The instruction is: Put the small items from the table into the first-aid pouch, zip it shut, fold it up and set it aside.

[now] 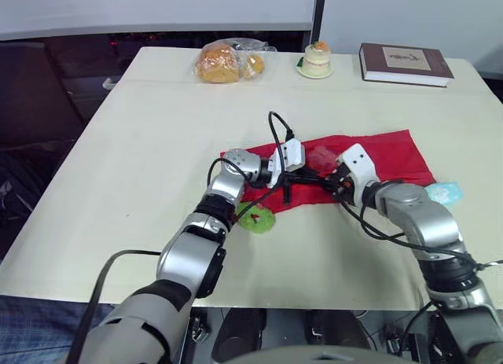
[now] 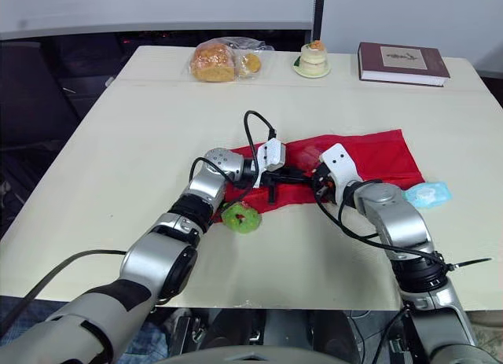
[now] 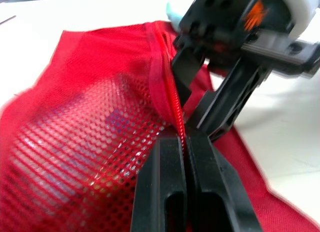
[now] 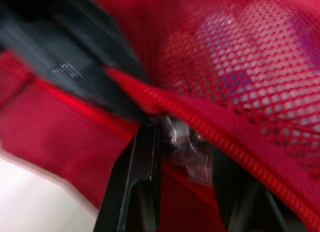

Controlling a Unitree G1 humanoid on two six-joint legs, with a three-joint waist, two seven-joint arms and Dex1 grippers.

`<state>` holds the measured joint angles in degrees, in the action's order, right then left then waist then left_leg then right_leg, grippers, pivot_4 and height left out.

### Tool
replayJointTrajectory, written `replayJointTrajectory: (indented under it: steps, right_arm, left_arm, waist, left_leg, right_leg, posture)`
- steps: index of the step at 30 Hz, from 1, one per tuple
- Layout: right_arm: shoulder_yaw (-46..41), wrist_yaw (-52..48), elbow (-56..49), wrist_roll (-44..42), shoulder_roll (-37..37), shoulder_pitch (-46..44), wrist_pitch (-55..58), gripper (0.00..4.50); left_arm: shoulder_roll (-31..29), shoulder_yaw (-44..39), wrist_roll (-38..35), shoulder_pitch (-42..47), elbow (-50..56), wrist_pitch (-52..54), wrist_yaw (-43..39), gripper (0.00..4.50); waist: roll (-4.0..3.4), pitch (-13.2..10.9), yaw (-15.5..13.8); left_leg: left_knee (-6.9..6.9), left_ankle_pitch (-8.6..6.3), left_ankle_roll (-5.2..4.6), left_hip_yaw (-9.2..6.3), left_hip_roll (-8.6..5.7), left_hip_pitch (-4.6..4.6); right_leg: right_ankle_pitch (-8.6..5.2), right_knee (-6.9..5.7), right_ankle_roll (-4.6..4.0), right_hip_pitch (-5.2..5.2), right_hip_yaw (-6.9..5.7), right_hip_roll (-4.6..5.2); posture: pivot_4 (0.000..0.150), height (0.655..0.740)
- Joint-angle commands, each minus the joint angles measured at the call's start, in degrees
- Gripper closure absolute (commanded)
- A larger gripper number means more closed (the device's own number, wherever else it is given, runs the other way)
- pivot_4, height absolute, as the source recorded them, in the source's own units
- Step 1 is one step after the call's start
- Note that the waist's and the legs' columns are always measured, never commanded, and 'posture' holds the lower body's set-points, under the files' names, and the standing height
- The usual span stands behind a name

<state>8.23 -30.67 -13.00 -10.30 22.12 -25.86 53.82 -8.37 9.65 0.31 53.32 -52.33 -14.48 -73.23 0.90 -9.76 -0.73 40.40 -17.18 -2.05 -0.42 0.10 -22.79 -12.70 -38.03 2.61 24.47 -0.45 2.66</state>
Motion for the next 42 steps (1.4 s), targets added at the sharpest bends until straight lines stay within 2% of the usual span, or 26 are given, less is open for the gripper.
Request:
replayJointTrajectory:
  steps: [1,4,10,13,14,15,17,18,20,21,22,26,29,32,36,38,42]
  right_arm:
    - [-1.7,-0.4,-4.0,-1.2,1.5,-0.3,-0.3,1.73]
    - [-2.5,-2.4,-6.3,-3.2,3.7,1.3,0.5,0.20]
    - [-7.5,-9.1,-11.9,-10.1,12.2,5.9,2.0,0.20]
    - [-6.3,-8.3,-10.9,-8.7,13.2,7.3,-0.7,0.86]
    - [-5.1,-7.8,-10.2,-7.7,13.0,7.5,-1.9,1.22]
    - [-4.0,-7.2,-9.5,-7.0,12.4,7.3,-2.6,1.97]
    - [-1.9,-6.0,-8.0,-5.5,11.4,6.6,-4.3,2.33]
    - [-0.7,-5.2,-6.7,-4.3,10.5,5.8,-5.8,2.90]
    - [1.2,-3.3,-3.8,-2.0,8.6,4.2,-8.7,3.69]
    - [2.5,-2.3,-1.6,-0.2,7.4,2.9,-11.4,4.34]
    - [2.9,-1.4,-0.1,0.1,5.7,1.8,-12.3,4.47]
    - [2.4,2.0,4.9,2.3,0.7,-1.2,-17.7,4.47]
    - [1.6,1.0,4.3,3.0,2.0,0.5,-19.3,4.47]
    - [1.0,-3.6,-0.4,1.2,6.0,5.1,-18.9,4.47]
    - [-2.7,-6.8,-5.5,-1.5,8.5,11.4,-24.7,4.47]
    - [-6.1,-7.0,-7.9,-1.8,9.2,15.6,-30.1,4.47]
    - [-15.1,-12.6,-13.8,-10.2,10.5,25.1,-34.2,4.47]
  left_arm:
    - [0.5,0.9,-0.4,0.0,1.0,0.1,-0.3,4.50]
    - [0.2,0.7,-0.4,0.1,0.6,0.2,0.2,4.50]
    - [-0.3,0.7,-0.4,0.0,0.1,-0.1,0.6,4.50]
    - [-0.2,0.9,-0.4,-0.1,0.0,-0.2,0.6,4.50]
    - [-0.1,0.9,-0.4,-0.1,-0.1,-0.3,0.5,4.50]
    - [0.0,1.0,-0.4,0.0,-0.1,-0.2,0.5,4.50]
    - [0.2,1.0,-0.5,0.2,-0.1,-0.2,0.3,4.50]
    - [0.3,1.0,-0.5,0.3,-0.1,-0.2,0.3,4.50]
    - [0.4,1.1,-0.5,0.5,-0.3,-0.2,0.2,4.50]
    - [0.4,1.2,-0.4,0.6,-0.3,-0.3,0.2,4.50]
    - [0.4,1.2,-0.4,0.6,-0.3,-0.4,0.2,4.50]
    - [0.4,1.5,-0.5,0.3,0.1,-0.3,0.1,4.50]
    - [0.0,1.5,-0.5,-0.4,0.5,-0.3,0.2,4.50]
    - [-0.6,1.3,-0.6,-0.8,0.7,-0.2,0.5,4.50]
    - [-1.7,0.8,-0.7,-1.0,0.5,-0.3,1.0,4.50]
    - [-2.6,0.6,-0.7,-1.2,0.6,-0.3,0.9,4.50]
    - [-5.3,0.2,-1.0,-2.7,2.4,0.0,0.4,4.50]
  waist:
    - [0.00,0.0,0.0]
    - [0.00,0.0,0.0]
    - [0.00,0.0,0.1]
    - [0.00,0.0,0.2]
    - [0.00,0.0,0.2]
    - [0.00,0.0,0.3]
    - [0.00,0.0,0.4]
    - [0.00,0.0,0.4]
    - [0.00,0.0,0.5]
    - [0.00,0.0,0.6]
    - [0.00,0.0,0.8]
    - [0.00,0.0,0.9]
    - [0.00,0.0,0.9]
    - [0.00,0.0,0.7]
    - [0.00,0.0,1.0]
    - [0.00,0.0,1.4]
    - [-0.01,0.0,1.4]
  left_leg:
    - [0.00,0.00,0.00,0.01,-0.01,-0.02]
    - [0.00,-0.01,-0.01,0.04,-0.03,-0.04]
    - [-0.02,-0.02,-0.04,0.01,-0.02,-0.04]
    - [-0.02,-0.02,-0.04,0.01,-0.01,0.00]
    - [-0.02,-0.02,-0.04,0.00,-0.01,0.01]
    - [-0.02,-0.02,-0.04,-0.01,0.01,0.01]
    - [-0.02,-0.02,-0.03,0.01,0.01,0.02]
    - [-0.02,-0.02,-0.03,0.03,0.00,0.01]
    - [-0.02,-0.02,-0.03,0.05,-0.01,0.01]
    - [-0.02,-0.02,-0.03,0.05,-0.01,0.01]
    - [-0.02,-0.02,-0.03,0.05,-0.01,0.01]
    - [-0.02,0.00,-0.01,0.02,-0.01,0.00]
    - [-0.03,0.00,0.00,0.04,-0.01,-0.02]
    - [-0.03,-0.01,-0.02,0.01,-0.01,-0.05]
    - [-0.04,-0.02,-0.03,0.01,-0.01,-0.05]
    - [-0.05,-0.02,-0.03,0.02,0.00,0.00]
    - [-0.04,-0.02,-0.03,-0.01,0.01,0.04]
  right_leg:
    - [0.00,0.04,0.00,0.00,0.01,0.02]
    - [0.00,0.09,0.01,0.00,0.04,0.03]
    - [0.00,0.07,0.01,0.01,0.01,0.02]
    - [0.00,0.04,0.01,0.00,0.02,0.01]
    - [0.00,0.01,0.01,0.00,0.02,0.00]
    - [0.00,-0.01,0.00,0.00,0.01,-0.02]
    - [0.00,-0.02,0.00,0.01,0.02,-0.02]
    - [0.00,-0.01,0.00,0.01,0.03,-0.01]
    - [0.00,0.01,0.01,0.01,0.04,0.00]
    - [0.00,0.01,0.01,0.01,0.05,0.00]
    - [0.00,0.02,0.01,0.01,0.05,0.00]
    - [0.00,0.02,0.01,0.01,0.02,0.00]
    - [0.00,0.07,0.01,0.01,0.03,0.01]
    - [-0.01,0.11,0.02,0.01,0.01,0.05]
    - [-0.01,0.10,0.02,0.01,0.01,0.01]
    - [-0.01,0.04,0.02,0.02,0.02,0.00]
    - [-0.01,0.00,0.02,0.00,0.03,-0.01]
  posture:
    - [0.150,0.7400]
    - [0.150,0.7400]
    - [0.150,0.7400]
    - [0.150,0.7400]
    - [0.150,0.7400]
    - [0.150,0.7400]
    - [0.150,0.7400]
    - [0.150,0.7400]
    - [0.150,0.7400]
    - [0.150,0.7400]
    - [0.150,0.7400]
    - [0.150,0.7400]
    - [0.150,0.7400]
    - [0.150,0.7400]
    - [0.150,0.7400]
    - [0.150,0.7400]
    - [0.150,0.7400]
